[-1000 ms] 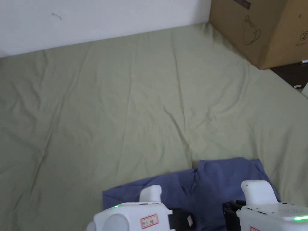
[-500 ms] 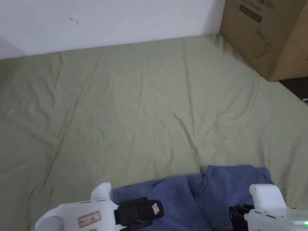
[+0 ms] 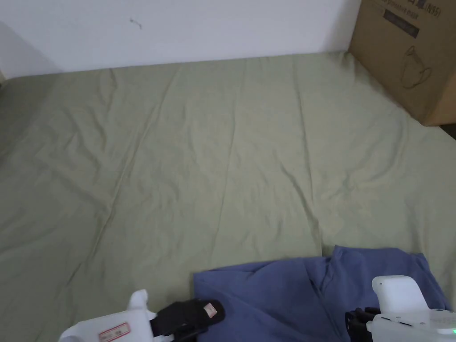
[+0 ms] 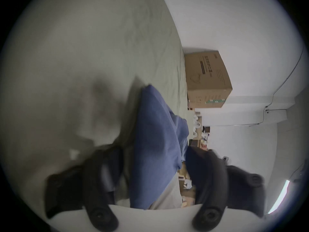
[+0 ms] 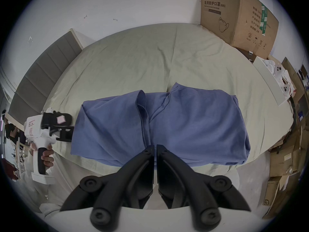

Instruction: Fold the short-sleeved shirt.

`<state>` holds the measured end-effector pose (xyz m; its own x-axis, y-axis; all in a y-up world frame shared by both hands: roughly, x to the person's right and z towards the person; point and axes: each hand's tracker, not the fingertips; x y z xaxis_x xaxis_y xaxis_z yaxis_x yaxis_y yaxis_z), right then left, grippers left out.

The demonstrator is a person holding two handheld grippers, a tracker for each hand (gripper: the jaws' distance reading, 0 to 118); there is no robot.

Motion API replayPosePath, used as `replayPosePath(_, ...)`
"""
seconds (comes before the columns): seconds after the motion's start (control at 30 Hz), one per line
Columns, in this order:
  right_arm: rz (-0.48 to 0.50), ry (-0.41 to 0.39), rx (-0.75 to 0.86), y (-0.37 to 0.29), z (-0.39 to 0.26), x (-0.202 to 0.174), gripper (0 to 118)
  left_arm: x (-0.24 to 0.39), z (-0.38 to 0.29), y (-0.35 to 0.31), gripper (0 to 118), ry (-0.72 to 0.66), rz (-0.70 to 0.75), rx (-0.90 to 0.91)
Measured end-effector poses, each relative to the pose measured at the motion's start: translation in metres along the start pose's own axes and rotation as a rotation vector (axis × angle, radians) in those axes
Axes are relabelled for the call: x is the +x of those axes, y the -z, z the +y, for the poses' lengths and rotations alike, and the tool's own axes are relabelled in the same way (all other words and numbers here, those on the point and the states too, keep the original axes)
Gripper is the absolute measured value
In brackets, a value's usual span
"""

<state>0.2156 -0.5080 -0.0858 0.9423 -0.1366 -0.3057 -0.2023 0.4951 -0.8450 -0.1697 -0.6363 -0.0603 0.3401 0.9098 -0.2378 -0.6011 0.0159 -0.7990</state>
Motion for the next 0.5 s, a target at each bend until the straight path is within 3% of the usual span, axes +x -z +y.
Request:
replayPosePath(0.03,-0.003,-0.005,-0.004,0.000,0.001,-0.003,3,0.003,0.002,0.014,9,0.005,0.070,-0.056)
replayPosePath(0.07,-0.003,-0.006,-0.008,0.000,0.001,-0.005,3,0.004,-0.001,0.020,8,0.061,0.209,-0.015)
replayPosePath(0.13,0.028,0.053,-0.004,-0.005,0.004,-0.008,3,0.005,0.003,0.009,8,0.069,0.073,-0.028)
replayPosePath(0.23,0.092,0.092,0.013,-0.008,0.009,-0.009,3,0.006,0.004,-0.012,8,0.075,0.080,-0.023)
replayPosePath(0.5,0.089,0.045,0.013,-0.008,0.011,-0.020,3,-0.002,0.007,-0.091,8,0.084,0.074,0.061)
